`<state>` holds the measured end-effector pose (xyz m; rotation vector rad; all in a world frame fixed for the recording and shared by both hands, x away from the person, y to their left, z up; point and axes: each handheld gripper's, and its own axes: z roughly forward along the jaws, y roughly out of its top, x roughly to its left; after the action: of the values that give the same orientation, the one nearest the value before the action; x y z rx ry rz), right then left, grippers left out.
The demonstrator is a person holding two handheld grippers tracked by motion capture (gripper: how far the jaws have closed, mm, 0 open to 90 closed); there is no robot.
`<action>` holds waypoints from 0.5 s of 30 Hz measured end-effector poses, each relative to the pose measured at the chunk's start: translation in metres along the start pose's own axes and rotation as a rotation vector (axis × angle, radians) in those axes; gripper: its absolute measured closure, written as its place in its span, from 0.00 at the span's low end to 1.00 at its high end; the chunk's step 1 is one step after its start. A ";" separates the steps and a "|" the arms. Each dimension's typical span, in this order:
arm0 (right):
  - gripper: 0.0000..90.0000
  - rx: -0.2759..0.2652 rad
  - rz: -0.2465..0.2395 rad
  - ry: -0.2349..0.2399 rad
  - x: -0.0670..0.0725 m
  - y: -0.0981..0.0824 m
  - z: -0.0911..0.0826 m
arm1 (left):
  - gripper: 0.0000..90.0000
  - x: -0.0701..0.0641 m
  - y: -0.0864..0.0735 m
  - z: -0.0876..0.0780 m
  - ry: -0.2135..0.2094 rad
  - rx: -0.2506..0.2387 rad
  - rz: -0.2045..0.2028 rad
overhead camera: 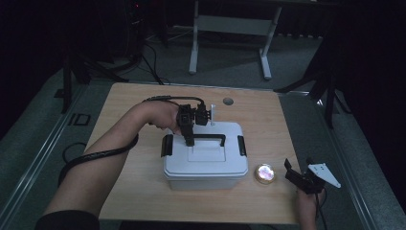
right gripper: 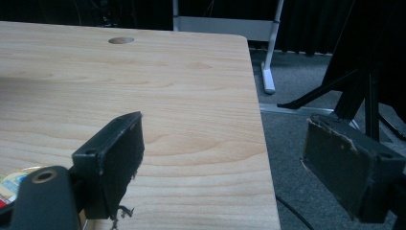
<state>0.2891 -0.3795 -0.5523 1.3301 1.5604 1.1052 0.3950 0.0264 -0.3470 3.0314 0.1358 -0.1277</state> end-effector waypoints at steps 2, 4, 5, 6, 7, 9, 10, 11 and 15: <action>0.15 0.001 -0.001 -0.001 0.000 0.000 0.000 | 0.93 -0.001 0.000 -0.003 -0.003 -0.001 0.004; 0.15 0.000 -0.002 -0.001 0.000 0.000 0.000 | 0.93 -0.002 0.000 -0.008 -0.001 -0.001 0.004; 0.15 0.001 -0.002 -0.001 0.000 0.000 0.000 | 0.93 -0.003 -0.001 -0.010 0.000 0.003 0.011; 0.15 0.000 -0.001 -0.001 0.000 0.000 0.000 | 0.93 -0.004 -0.002 -0.014 -0.001 0.002 0.007; 0.15 0.000 -0.001 -0.001 0.000 0.000 0.000 | 0.93 -0.004 -0.002 -0.014 -0.001 0.002 0.007; 0.15 0.001 0.000 -0.002 0.000 0.000 0.000 | 0.93 -0.005 -0.005 -0.018 0.003 -0.003 0.001; 0.15 0.001 0.000 -0.001 0.000 0.000 0.000 | 0.93 -0.006 -0.007 -0.021 0.003 -0.003 -0.003; 0.15 0.002 -0.002 -0.001 0.000 0.000 0.000 | 0.93 -0.006 -0.009 -0.022 0.005 -0.005 -0.006; 0.15 0.003 -0.005 -0.002 0.000 0.000 0.000 | 0.93 -0.007 -0.018 -0.030 0.012 -0.004 -0.017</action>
<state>0.2893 -0.3792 -0.5523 1.3285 1.5635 1.0986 0.3890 0.0471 -0.3186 3.0281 0.1633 -0.1102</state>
